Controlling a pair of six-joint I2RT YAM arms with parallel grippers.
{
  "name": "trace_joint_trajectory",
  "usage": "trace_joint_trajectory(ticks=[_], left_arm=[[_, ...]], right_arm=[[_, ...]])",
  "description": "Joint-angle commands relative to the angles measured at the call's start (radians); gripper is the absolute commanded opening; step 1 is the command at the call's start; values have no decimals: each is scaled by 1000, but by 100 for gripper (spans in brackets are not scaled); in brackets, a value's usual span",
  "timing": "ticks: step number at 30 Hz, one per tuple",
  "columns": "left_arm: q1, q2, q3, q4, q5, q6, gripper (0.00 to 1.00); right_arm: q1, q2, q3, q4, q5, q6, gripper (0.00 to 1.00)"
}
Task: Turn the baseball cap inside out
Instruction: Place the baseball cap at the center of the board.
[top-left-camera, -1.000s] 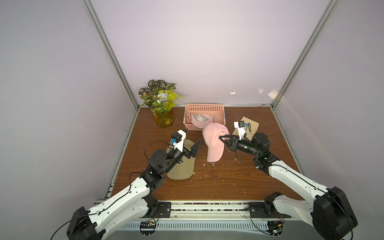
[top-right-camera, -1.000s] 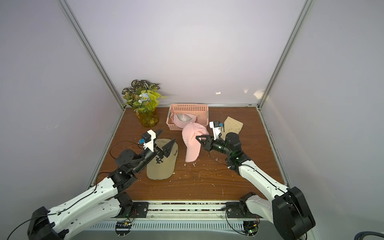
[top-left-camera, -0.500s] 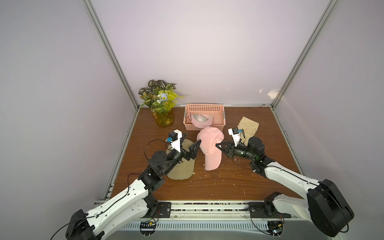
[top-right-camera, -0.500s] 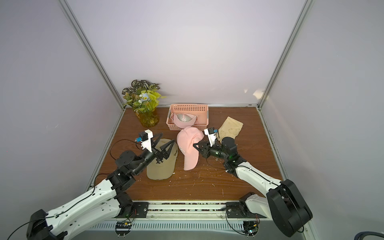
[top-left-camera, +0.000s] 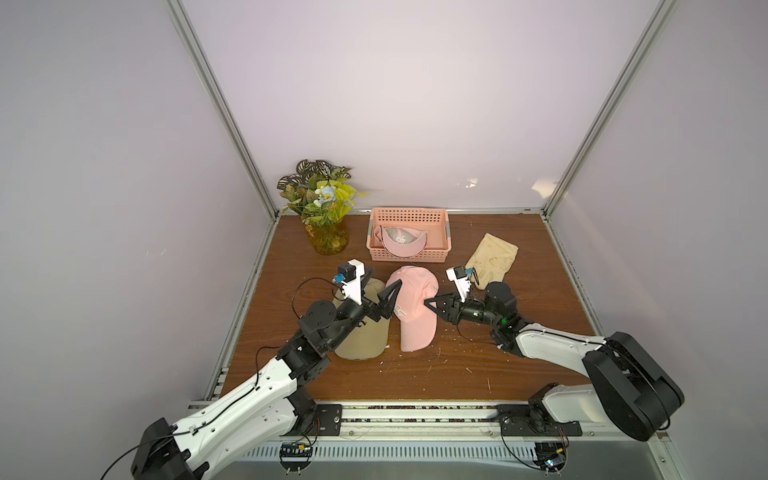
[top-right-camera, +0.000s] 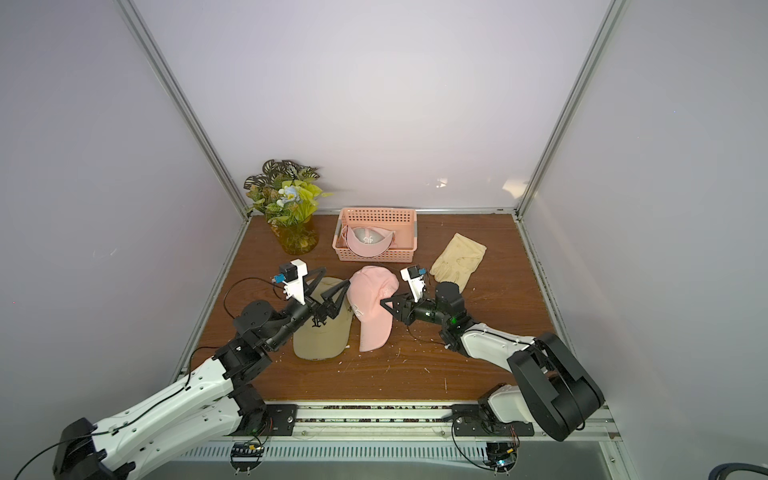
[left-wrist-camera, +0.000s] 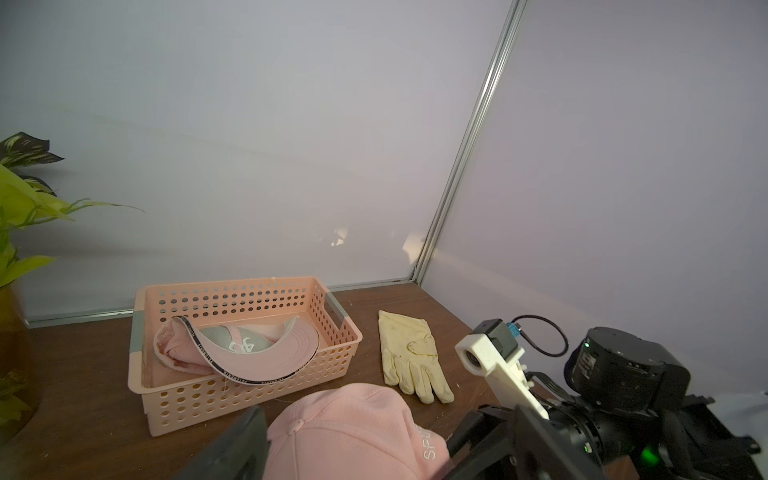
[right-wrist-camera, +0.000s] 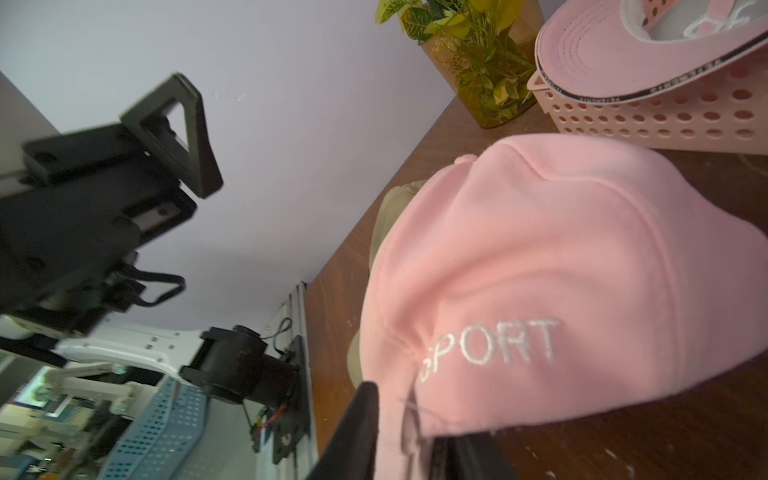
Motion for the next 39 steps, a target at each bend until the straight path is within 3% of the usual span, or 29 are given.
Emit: trace_joint_trajectory(ticks=[1,4,11,18,21,24,28,33,39], left_arm=[[4,10,-1,1,-9,-13,91],[4,15,1,1,-6,-13,91],[4,23,3,7,-6,-16,91],[7,32,7,-18,-16,-19,92],[12,51,18,-50,-26,-16,92],[34,95,55,-113,-30,0,92],[82,220,170,-235,-22,109,91],[96,466,430,-445,-42,318,90],[96,726,684,-537,-8,465,87]], right_arm=[[0,-33,-22,-76,79,-100,38],[-1,-42,-39,-142,140,-145,49],[3,20,5,-257,203,-228,55],[18,88,70,-348,239,-288,68],[18,55,68,-361,264,-308,80],[18,-7,70,-424,324,-345,83],[16,-110,72,-529,439,-397,84],[-10,-234,78,-637,542,-421,84],[-120,-344,73,-699,575,-371,84]])
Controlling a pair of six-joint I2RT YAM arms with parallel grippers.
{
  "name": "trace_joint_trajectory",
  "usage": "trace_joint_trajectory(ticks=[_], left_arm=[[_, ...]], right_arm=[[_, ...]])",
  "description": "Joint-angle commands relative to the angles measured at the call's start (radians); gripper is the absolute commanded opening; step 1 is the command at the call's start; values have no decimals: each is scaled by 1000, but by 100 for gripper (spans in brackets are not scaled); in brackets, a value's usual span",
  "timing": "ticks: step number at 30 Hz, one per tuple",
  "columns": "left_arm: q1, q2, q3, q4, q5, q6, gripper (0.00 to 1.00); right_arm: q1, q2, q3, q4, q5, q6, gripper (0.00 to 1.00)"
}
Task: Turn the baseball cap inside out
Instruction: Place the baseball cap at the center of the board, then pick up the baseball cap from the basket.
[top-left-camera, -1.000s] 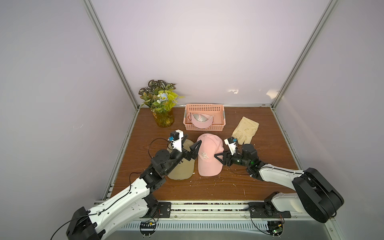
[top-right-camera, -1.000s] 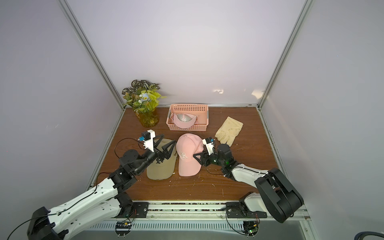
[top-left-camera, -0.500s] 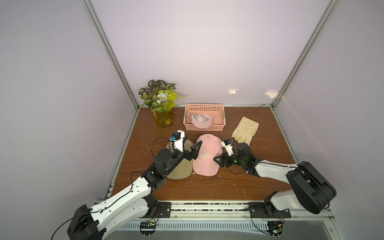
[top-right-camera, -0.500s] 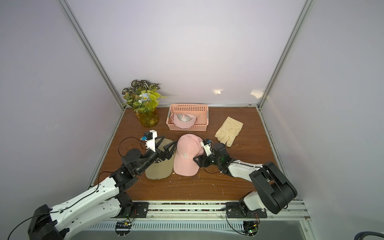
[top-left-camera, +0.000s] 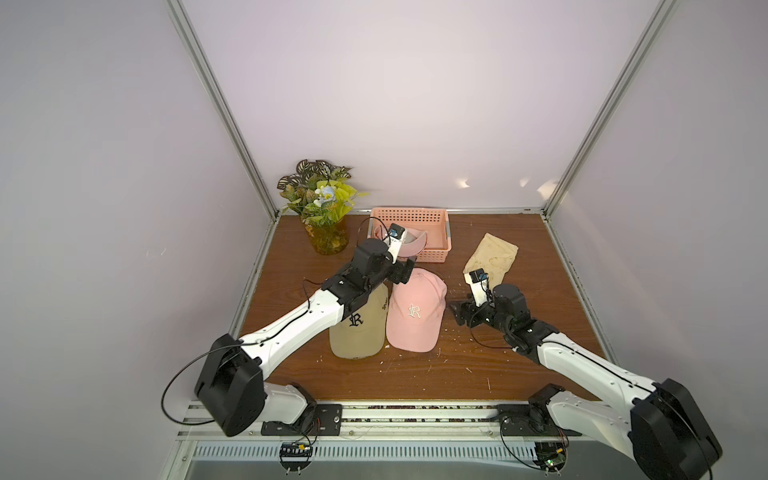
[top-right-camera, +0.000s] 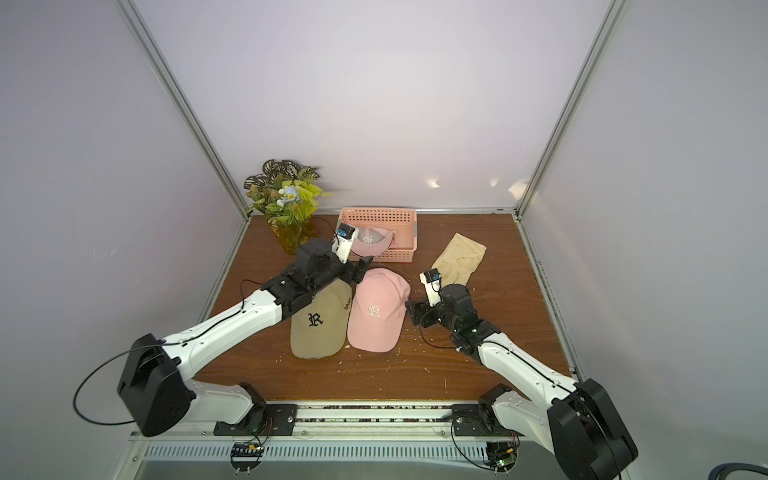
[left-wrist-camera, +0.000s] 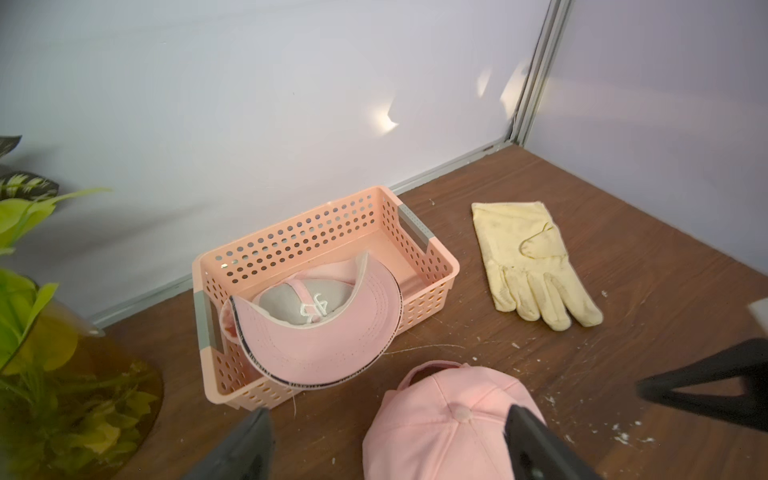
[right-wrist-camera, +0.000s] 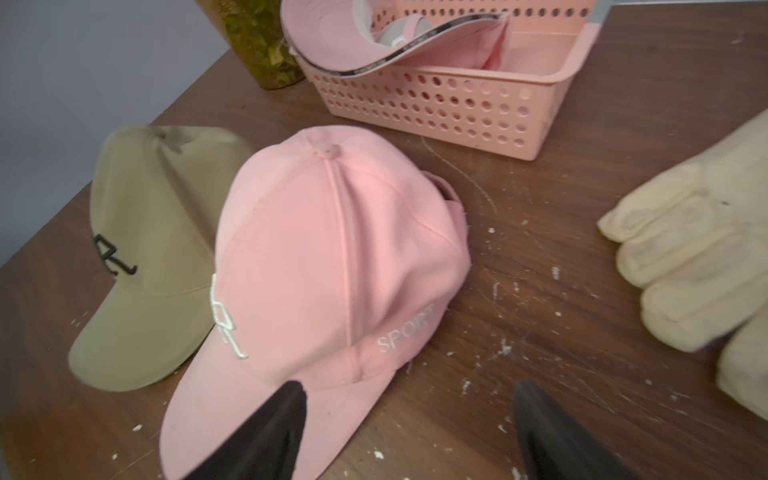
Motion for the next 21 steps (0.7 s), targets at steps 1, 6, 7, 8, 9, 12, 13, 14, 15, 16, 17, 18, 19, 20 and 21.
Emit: trace_joint_trajectory(ticks=[1,6,7,8,9,12,13,14,15,16,17,18,19,20,21], left_arm=[[7,114,108,-108,16,128,86],[5,345,345,-209,42,175,81],[4,381,375,-228,45,175,81],[5,424,446,-249,43,179,80],[5,464,478,-259,28,178,80],[4,551,555,-279,-6,185,75],[4,573,571,-281,-16,188,74],[4,595,589,-283,-31,187,72],[6,614,608,-289,-39,185,70],[5,629,620,-295,-41,187,68],[5,640,629,-298,-44,184,65],[4,648,634,-295,-41,185,62],[5,651,633,-289,-42,184,59],[4,655,633,-284,-44,184,54],[5,659,633,-279,-39,190,53]], right_arm=[[-73,-56,31,-56,30,23,84],[-140,-90,43,-75,-13,33,84],[-143,-93,44,-78,-13,32,84],[-146,-92,46,-81,-13,34,84],[-150,-93,48,-83,-14,34,84],[-156,-91,47,-81,-35,35,85],[-157,-92,47,-79,-38,37,84],[-158,-92,44,-77,-43,38,85],[-158,-91,44,-74,-50,38,85],[-160,-90,42,-74,-51,39,85],[-161,-90,41,-72,-50,40,85],[-162,-89,38,-71,-51,40,84],[-161,-88,38,-71,-52,38,85],[-162,-87,38,-69,-53,39,85],[-163,-84,39,-69,-62,37,84]])
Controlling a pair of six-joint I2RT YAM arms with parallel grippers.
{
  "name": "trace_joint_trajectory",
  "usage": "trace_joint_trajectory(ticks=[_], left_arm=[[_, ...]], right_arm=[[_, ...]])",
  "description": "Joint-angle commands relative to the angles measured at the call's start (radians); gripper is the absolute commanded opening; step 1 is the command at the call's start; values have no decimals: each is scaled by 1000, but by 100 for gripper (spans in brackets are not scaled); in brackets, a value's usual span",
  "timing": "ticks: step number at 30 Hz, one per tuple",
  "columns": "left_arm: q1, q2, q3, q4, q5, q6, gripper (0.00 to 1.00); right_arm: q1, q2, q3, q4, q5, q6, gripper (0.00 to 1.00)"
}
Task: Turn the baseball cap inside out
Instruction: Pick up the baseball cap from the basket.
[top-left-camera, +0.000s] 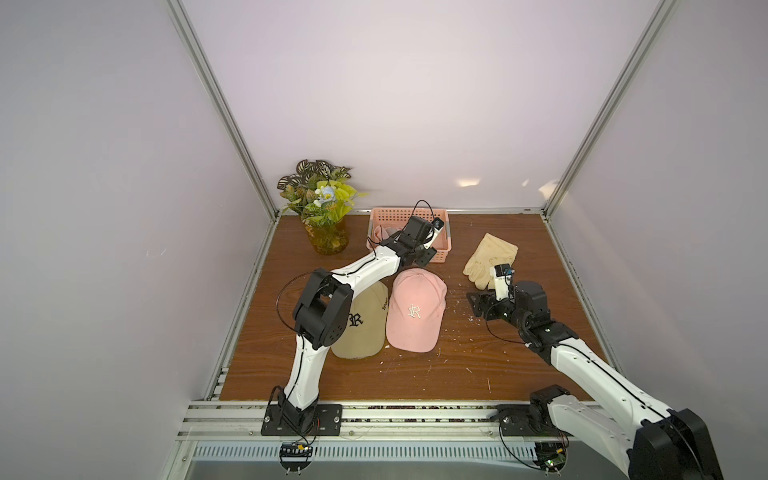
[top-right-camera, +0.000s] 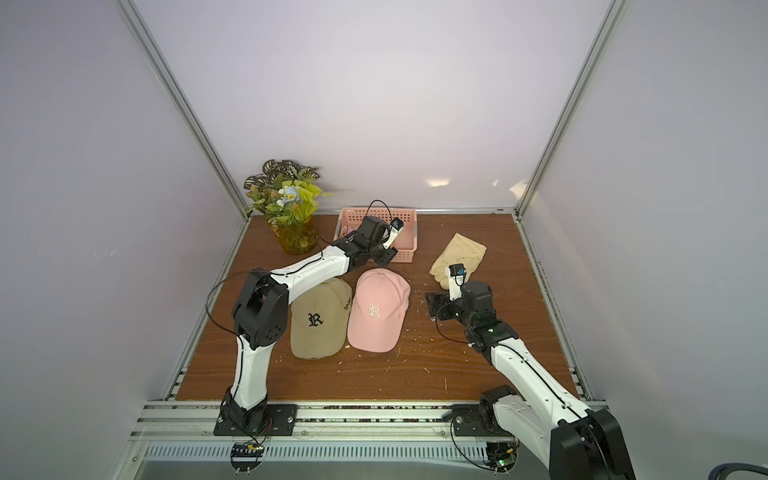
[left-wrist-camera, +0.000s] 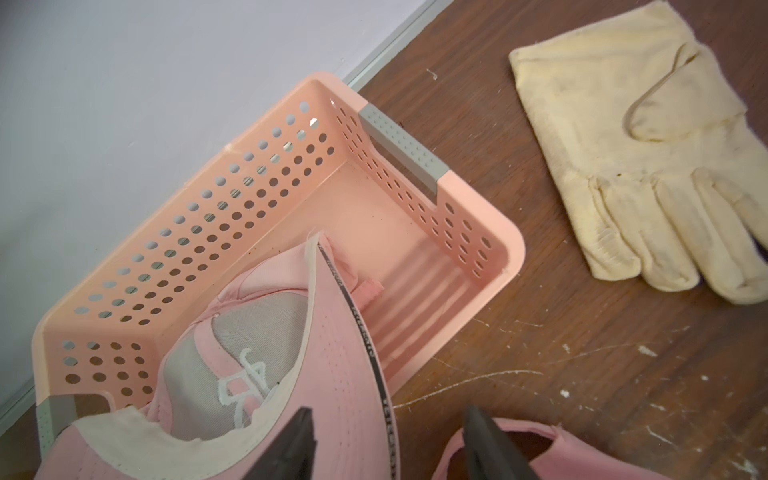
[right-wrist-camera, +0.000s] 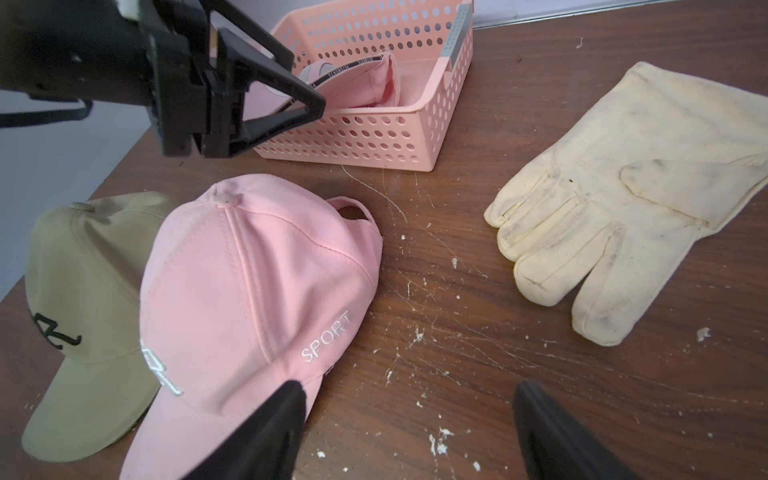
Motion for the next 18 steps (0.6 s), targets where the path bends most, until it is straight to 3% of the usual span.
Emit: trace_joint_trajectory(ticks=[1,9,15,18], left_arm=[[5,6,34,-13,-15,15,50],[5,43,37,-8,-47,30,24],[6,52,36,5,-67,45,25],[6,51,33,18,-84,46,18]], right_arm=[[-5,-5,37,14,-37,4,84],[-6,-8,44,8,-61,5,83],[-5,-17,45,1,-63,5,83],[-5,-24,43,1,-67,8,83]])
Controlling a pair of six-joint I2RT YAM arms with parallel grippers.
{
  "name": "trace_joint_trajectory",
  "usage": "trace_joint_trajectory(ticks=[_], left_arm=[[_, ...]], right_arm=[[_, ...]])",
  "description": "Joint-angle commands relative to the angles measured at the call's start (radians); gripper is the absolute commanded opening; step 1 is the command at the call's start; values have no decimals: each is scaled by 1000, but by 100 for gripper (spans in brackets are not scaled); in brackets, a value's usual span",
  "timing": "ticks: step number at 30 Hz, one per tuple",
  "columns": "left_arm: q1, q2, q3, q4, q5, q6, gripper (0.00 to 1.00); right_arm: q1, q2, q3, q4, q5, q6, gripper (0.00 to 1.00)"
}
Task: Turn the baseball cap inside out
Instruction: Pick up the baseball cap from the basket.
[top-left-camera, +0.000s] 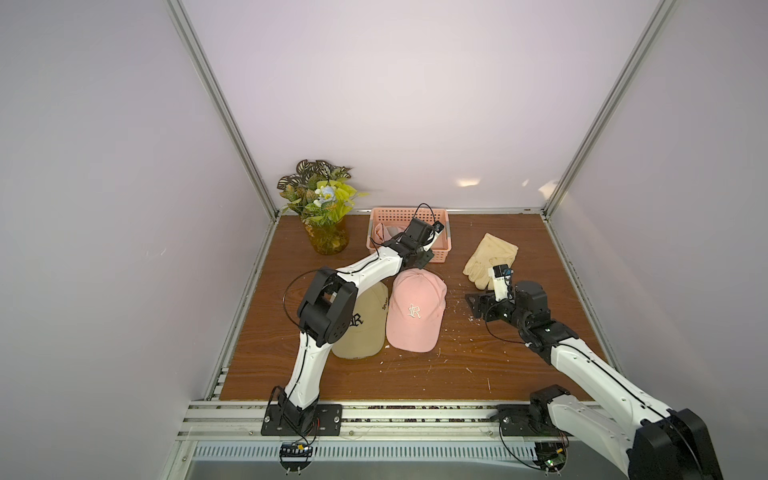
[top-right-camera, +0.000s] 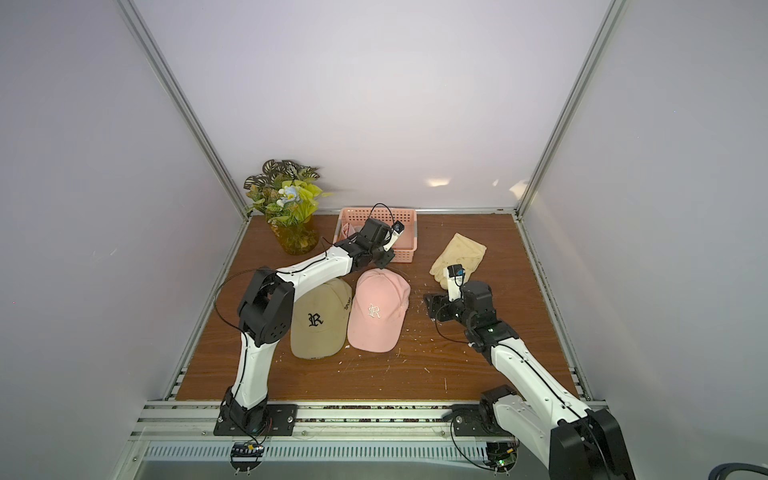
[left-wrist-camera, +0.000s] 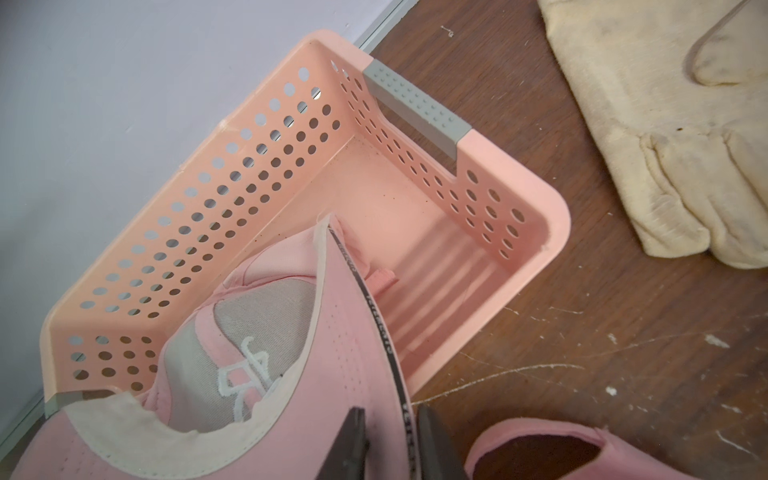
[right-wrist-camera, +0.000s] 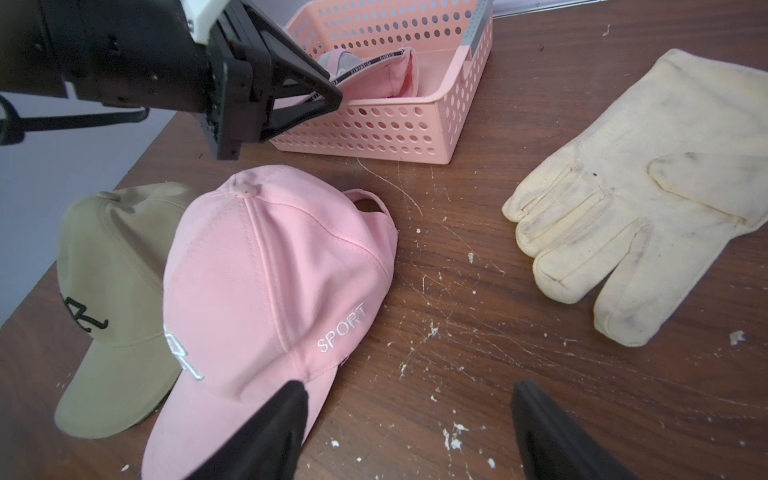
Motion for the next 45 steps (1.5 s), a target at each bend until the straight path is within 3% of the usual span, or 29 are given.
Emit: trace_joint_trajectory(ticks=[1,5,13,17,21,30,40,45], left_arm=[[6,12,20,17,-32,13,13],[4,-17,16,44,-63,18,0],[2,-197,-54,194,-207,83,0],[1,-296,-50,193,-196,79,0],[-11,-388,-49,144,-86,36,0],[-22,-568,-127,87,317,-170,0],[-27,-662,-252,161,671,-302,0],[-28,-681,-271,180,791,-323,0]], right_arm=[[-4,-25,42,7,-21,9,83],[-4,-35,43,9,-12,9,83],[-5,-56,72,41,69,-7,82],[-5,-56,117,71,77,-22,82],[-5,-41,180,97,28,-41,83],[-5,28,297,251,-208,3,85],[-4,78,337,323,-118,-19,83],[-3,80,347,332,-77,-36,77]])
